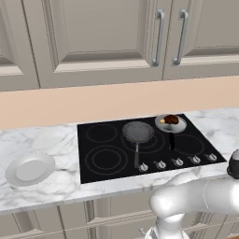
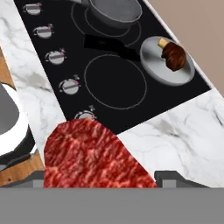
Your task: Place one of the steaks on the plate and the other in the bowl. Then place the bowl in the fridge.
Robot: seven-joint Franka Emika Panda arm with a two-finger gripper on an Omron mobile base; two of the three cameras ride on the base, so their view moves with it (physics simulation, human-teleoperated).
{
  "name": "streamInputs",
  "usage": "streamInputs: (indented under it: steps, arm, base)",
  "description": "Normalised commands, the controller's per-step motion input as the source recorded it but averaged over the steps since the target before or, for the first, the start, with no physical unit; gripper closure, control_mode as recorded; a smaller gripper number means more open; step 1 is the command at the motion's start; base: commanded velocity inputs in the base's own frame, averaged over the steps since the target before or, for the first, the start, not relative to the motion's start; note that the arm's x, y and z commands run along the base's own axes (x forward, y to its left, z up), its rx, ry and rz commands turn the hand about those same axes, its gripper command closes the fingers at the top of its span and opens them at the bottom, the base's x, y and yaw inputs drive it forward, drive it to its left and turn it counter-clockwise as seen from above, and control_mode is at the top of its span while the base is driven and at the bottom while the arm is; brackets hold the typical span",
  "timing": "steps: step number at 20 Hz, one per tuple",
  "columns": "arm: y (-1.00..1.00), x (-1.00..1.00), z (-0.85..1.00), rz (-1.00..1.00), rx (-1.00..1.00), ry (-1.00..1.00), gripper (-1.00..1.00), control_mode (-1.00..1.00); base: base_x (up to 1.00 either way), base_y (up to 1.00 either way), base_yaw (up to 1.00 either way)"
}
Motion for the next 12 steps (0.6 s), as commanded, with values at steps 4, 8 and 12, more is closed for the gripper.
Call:
streamInputs:
  steps: [4, 8, 12]
  arm:
    - [-0.4, 0.41, -0.08, 0.05, 0.0, -0.05, 1.0, -1.0]
    - [-0.28, 0.31, -0.27, 0.06, 0.0, -0.11, 1.0, -1.0]
    - [-0.26, 0.37, -0.34, 0.07, 0.0, -0.04, 1.0, -1.0]
  base:
    - [0.0, 0.0, 0.0]
    - [0.0, 0.0, 0.0]
    - [0.0, 0.0, 0.0]
